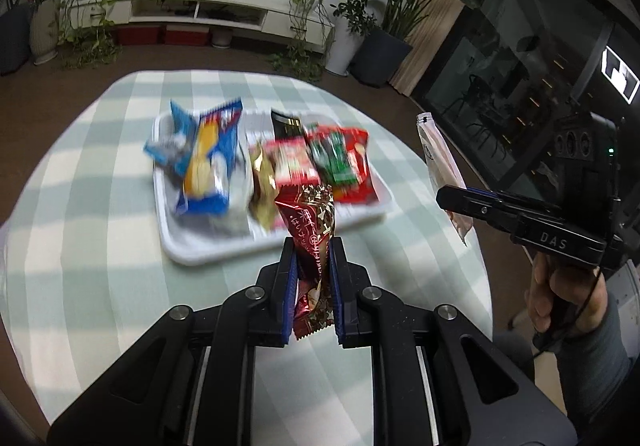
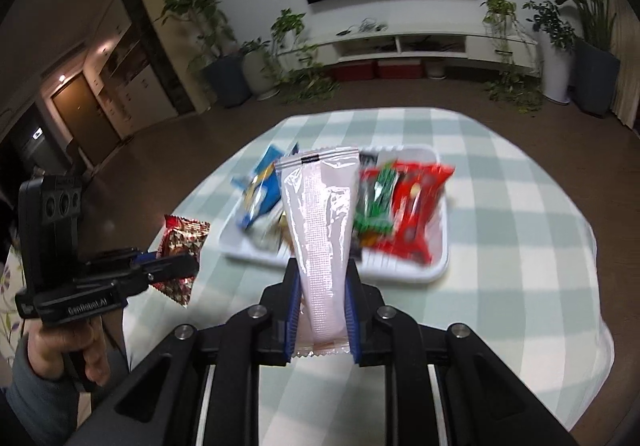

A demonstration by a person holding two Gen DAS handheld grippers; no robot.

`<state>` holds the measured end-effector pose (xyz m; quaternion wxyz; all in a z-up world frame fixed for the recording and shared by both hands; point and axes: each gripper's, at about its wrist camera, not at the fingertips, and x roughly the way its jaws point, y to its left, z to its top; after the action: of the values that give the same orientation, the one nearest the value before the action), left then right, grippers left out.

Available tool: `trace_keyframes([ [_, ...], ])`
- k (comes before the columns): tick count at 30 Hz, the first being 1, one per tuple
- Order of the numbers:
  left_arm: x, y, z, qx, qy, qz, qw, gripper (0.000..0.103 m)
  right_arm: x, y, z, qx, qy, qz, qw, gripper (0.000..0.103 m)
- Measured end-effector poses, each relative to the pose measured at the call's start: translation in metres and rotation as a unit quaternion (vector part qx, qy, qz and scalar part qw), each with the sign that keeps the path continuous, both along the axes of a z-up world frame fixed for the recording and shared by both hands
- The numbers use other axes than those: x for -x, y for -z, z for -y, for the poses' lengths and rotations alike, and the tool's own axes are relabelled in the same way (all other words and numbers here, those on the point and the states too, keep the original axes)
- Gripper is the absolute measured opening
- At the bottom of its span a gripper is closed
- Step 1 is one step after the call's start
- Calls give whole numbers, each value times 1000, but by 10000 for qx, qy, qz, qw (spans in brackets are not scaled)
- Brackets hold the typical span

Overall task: Organize snacks
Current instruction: 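Carry the red-gold wrapper and pink stick packet over the tray, then lower both items into the tray and open both grippers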

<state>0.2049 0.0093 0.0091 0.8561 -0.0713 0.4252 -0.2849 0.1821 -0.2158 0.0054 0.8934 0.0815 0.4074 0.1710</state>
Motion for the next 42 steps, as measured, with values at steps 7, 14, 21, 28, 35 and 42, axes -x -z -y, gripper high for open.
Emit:
trace_keyframes([
  [7, -80, -11, 38, -367, -135, 138, 9991, 13, -77, 14, -11, 212, 273, -310, 9989, 21],
  [14, -128, 22, 65, -664, -257, -29, 9975, 13, -117, 47, -20, 578, 445, -539, 9959, 21],
  [21, -142, 66, 75, -953, -331, -186, 9947, 14, -130, 67, -28, 820, 385, -602, 9941, 21],
  [28, -148, 78, 74, -912, -382, -137, 9950, 15, -133, 78, -33, 938, 329, -614, 9932, 22],
  [35, -146, 73, 69, -901, -501, -89, 9946, 16, -126, 63, -37, 934, 281, -447, 9942, 38],
  [42, -136, 61, 66, -937, -562, 37, 9940, 19, -119, 55, -38, 932, 273, -366, 9946, 38],
])
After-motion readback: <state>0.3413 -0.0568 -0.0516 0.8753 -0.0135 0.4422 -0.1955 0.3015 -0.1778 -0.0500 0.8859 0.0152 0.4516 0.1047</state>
